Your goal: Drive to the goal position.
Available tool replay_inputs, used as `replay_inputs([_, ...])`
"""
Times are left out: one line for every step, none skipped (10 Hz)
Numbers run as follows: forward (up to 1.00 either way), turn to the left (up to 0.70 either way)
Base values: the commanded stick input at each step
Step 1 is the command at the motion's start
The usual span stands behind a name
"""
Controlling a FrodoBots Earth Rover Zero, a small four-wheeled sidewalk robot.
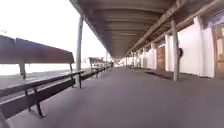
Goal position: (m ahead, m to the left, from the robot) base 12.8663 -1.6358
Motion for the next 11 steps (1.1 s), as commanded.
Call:
replay_inputs([0.7,0.0])
replay_inputs([0.7,0.0])
replay_inputs([0.7,0.0])
replay_inputs([0.7,0.0])
replay_inputs([0.7,0.0])
replay_inputs([0.7,0.0])
replay_inputs([0.7,0.0])
replay_inputs([0.7,0.0])
replay_inputs([0.7,0.0])
replay_inputs([0.7,0.0])
replay_inputs([0.7,0.0])
